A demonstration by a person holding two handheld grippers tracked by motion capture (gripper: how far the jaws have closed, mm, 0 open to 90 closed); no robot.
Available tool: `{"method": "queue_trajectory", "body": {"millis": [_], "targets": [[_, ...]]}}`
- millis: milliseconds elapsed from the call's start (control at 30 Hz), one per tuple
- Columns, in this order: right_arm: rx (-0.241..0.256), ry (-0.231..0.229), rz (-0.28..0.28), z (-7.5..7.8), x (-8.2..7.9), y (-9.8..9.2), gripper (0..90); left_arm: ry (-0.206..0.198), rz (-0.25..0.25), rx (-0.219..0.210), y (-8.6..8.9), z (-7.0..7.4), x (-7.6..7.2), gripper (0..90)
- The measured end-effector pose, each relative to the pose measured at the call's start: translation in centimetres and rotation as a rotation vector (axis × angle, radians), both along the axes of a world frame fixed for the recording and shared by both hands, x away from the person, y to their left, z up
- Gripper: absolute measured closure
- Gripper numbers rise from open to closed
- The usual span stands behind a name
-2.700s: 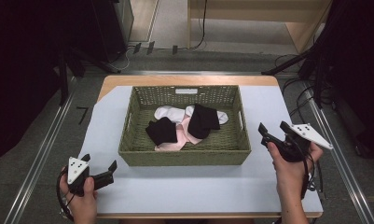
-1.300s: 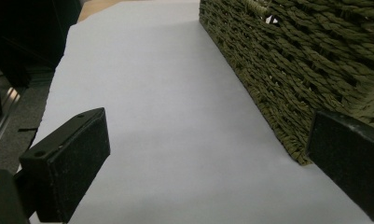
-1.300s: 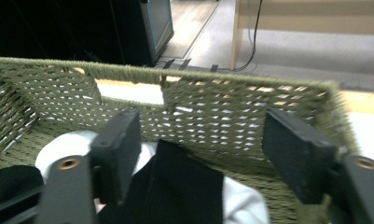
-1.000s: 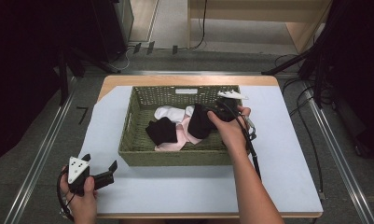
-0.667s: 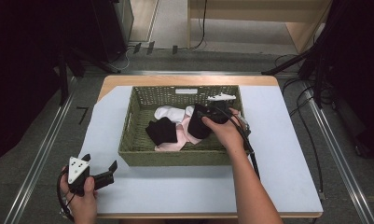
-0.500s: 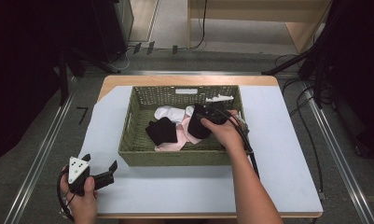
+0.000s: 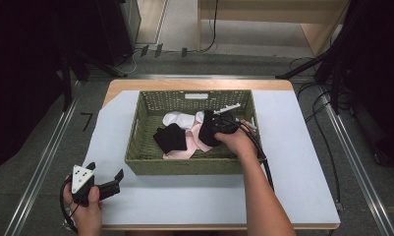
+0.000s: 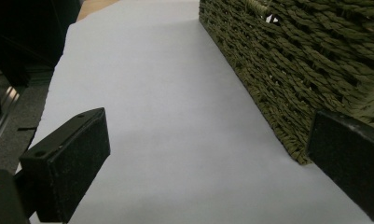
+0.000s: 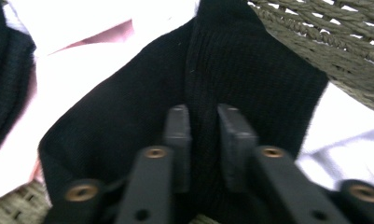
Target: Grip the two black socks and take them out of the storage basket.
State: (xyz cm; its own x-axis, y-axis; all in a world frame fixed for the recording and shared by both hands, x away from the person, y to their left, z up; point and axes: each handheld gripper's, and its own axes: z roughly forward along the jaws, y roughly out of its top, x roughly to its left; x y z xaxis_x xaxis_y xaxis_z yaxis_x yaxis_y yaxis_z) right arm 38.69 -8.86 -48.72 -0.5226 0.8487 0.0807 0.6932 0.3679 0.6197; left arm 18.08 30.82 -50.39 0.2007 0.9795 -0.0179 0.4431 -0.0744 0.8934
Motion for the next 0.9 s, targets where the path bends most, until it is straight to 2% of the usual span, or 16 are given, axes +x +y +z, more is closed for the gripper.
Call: {"method": "queue_trajectory", "body": {"millis": [67, 167, 200, 233, 333, 433, 467, 500, 600, 633, 667, 700, 800, 833, 867, 900], "targets": [[0.007, -0.003, 0.018, 0.5, 0.0, -0.2, 85.0, 0.001, -0.002, -0.002, 0.0, 0.0, 0.0, 0.7], [0.053, -0.067, 0.01, 1.3, -0.1, -0.4, 85.5, 0.002, -0.003, -0.003, 0.0, 0.0, 0.0, 0.7], [0.053, -0.067, 0.01, 1.3, -0.1, -0.4, 85.5, 0.002, -0.003, -0.003, 0.0, 0.0, 0.0, 0.7], [0.087, -0.139, -0.001, 2.0, -0.3, -0.7, 85.6, 0.002, -0.003, -0.003, 0.0, 0.0, 0.0, 0.7], [0.109, -0.2, -0.025, 2.5, -0.5, -1.0, 85.8, 0.003, -0.004, -0.001, 0.0, 0.0, 0.0, 0.7], [0.114, -0.181, -0.015, 2.3, -0.5, -0.9, 85.6, 0.003, -0.005, 0.0, 0.0, 0.0, 0.0, 0.7], [0.112, -0.124, 0.033, 1.8, -0.5, -0.5, 84.1, 0.003, -0.005, -0.001, 0.0, 0.0, 0.0, 0.7], [0.103, -0.101, 0.062, 1.6, -0.6, -0.3, 81.8, 0.003, -0.005, -0.001, 0.0, 0.0, 0.0, 0.7], [0.117, -0.074, 0.09, 1.3, -0.7, 0.6, 61.1, 0.005, -0.006, 0.0, 0.0, 0.0, 0.0, 0.7], [0.117, -0.074, 0.09, 1.3, -0.7, 0.6, 61.1, 0.005, -0.006, 0.0, 0.0, 0.0, 0.0, 0.7], [0.149, -0.05, 0.097, 1.3, -0.8, 1.1, 47.6, 0.006, -0.006, 0.001, 0.0, 0.0, 0.0, 0.7], [0.158, -0.04, 0.107, 1.3, -0.9, 1.4, 46.6, 0.006, -0.006, 0.001, 0.0, 0.0, 0.0, 0.7], [0.168, -0.028, 0.129, 1.2, -1.0, 1.8, 41.5, 0.005, -0.007, 0.001, 0.0, 0.0, 0.0, 0.7], [0.142, -0.044, 0.164, 1.0, -1.1, 2.1, 35.7, 0.004, -0.007, 0.0, 0.0, 0.0, 0.0, 0.7], [0.142, -0.044, 0.164, 1.0, -1.1, 2.1, 35.7, 0.004, -0.007, 0.0, 0.0, 0.0, 0.0, 0.7], [0.103, -0.054, 0.193, 0.6, -1.2, 2.4, 30.8, 0.005, -0.007, 0.0, 0.0, 0.0, 0.0, 0.7]]}}
